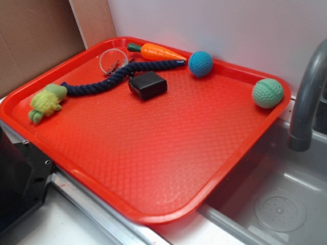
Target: Grab the green animal.
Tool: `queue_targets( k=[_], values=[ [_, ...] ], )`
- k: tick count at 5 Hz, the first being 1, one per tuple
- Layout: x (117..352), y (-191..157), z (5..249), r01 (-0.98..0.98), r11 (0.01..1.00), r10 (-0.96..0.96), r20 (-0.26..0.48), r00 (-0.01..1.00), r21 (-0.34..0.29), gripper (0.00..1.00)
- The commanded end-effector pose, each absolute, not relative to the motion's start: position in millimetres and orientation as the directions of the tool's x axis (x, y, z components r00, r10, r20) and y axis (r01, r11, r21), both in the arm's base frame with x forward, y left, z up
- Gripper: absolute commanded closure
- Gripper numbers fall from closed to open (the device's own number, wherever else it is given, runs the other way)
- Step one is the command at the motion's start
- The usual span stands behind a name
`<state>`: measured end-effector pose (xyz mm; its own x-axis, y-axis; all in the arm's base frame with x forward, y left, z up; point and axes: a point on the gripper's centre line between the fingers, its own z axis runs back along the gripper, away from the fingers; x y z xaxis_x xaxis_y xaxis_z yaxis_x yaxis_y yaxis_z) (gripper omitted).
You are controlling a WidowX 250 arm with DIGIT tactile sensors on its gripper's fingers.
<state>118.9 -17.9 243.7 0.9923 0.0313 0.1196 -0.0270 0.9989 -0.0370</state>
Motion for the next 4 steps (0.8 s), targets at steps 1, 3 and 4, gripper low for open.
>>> queue_targets(
  k=[1, 3, 4],
  values=[
    [119, -18, 244, -0.027, 0.999, 0.031, 0.120, 0.992, -0.037, 0.00],
    [147, 66, 171, -0.467, 0.884, 0.462, 0.145, 0.875, -0.002, 0.00],
    [154, 99, 134, -0.545, 0.838, 0.538, 0.152, 0.829, 0.007, 0.00]
  ],
)
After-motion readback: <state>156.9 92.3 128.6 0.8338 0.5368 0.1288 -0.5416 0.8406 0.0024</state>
